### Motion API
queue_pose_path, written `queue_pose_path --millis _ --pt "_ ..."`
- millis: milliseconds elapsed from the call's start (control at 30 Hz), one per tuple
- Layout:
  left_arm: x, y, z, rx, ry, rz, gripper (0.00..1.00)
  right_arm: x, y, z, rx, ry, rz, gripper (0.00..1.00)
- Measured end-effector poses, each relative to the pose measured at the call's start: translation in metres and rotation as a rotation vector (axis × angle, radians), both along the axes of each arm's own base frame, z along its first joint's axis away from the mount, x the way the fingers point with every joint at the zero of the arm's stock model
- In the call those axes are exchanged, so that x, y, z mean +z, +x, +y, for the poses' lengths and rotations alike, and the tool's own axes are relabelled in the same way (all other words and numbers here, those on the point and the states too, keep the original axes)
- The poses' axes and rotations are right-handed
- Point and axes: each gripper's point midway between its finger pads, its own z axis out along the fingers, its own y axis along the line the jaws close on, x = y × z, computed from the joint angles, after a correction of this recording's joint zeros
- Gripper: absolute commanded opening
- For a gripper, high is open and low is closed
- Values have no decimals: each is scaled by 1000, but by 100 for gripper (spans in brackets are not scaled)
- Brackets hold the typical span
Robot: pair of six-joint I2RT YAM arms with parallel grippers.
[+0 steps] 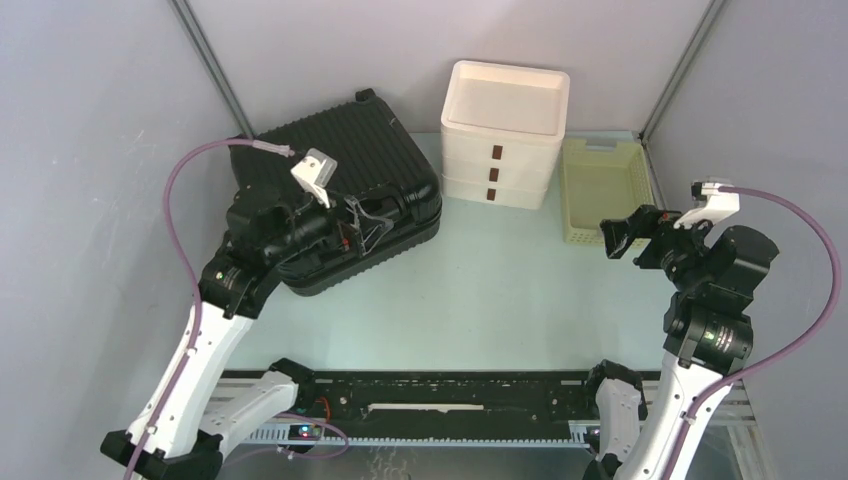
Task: Open, take out, and arrange the luggage
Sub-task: Move the luggage to the center of the board.
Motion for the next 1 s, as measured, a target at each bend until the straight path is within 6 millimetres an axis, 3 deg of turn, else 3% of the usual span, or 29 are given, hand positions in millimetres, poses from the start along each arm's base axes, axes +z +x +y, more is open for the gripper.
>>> queue_pose_path --millis 200,333,400,633,800,1000 --pt "23 -12 3 3 -61 -71 100 -1 4 1 17 8 5 100" --pt "20 -11 1 3 -84 -54 100 -3 8 8 96 -17 -11 100" --pt "17 -6 0 10 -84 -39 100 -12 7 21 210 -48 -20 100" --pt "-24 19 0 125 112 110 99 -55 -12 78 693 -124 -21 100" --pt "-40 21 -11 136 311 123 99 -97 -15 89 822 -76 18 100" --pt "-66 38 0 151 513 115 97 -145 -23 92 856 -11 64 100"
